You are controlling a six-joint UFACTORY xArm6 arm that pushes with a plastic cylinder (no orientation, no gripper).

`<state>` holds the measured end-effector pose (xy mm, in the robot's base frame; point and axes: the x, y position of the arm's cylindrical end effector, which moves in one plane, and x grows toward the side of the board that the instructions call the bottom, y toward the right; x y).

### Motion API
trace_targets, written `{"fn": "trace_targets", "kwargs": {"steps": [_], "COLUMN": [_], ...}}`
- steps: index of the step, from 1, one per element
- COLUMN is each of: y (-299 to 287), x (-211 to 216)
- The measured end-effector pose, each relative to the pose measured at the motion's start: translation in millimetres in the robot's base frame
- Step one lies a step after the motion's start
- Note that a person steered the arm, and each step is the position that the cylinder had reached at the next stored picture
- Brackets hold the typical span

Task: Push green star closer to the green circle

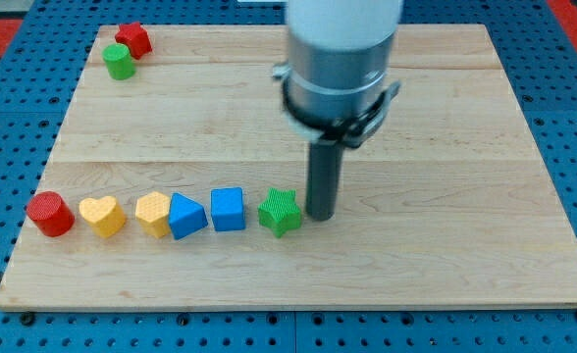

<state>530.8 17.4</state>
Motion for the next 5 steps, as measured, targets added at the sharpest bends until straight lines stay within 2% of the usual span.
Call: {"fn": "trace_targets", "kwargs": {"steps": [1, 2, 3, 4, 5], "y": [11, -46, -33, -42, -88], "x": [5, -6, 2, 32, -37]}}
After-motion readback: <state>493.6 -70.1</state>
